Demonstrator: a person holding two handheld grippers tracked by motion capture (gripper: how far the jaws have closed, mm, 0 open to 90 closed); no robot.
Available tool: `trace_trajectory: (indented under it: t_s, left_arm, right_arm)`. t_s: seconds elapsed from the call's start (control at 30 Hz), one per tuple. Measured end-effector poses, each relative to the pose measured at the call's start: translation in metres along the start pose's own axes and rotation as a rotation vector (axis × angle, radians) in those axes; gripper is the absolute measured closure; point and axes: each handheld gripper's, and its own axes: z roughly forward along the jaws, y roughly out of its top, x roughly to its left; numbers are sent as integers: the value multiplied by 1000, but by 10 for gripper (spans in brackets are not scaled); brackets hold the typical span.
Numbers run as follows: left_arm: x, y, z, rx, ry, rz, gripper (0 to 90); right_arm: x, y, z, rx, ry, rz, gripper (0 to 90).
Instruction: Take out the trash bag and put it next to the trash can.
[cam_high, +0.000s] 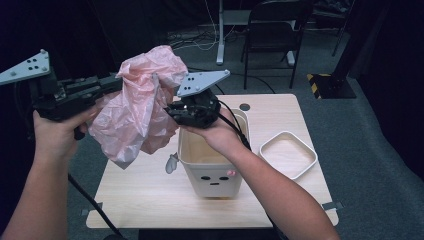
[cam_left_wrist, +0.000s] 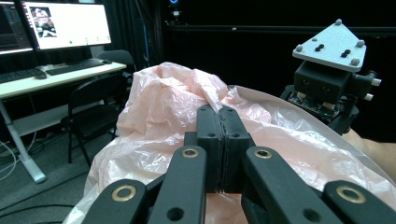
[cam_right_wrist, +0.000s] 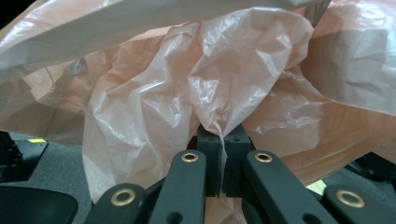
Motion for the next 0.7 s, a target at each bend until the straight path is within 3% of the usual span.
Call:
trace_trajectory:
  t_s: [0.43,0.7]
  left_arm:
    - [2,2,-3,-4,18,0,889]
    - [7,-3,-3,-1,30,-16,889]
  right_arm:
    - [-1,-2,2,18,20,19,871]
    - [-1,-1,1,30,21,38,621]
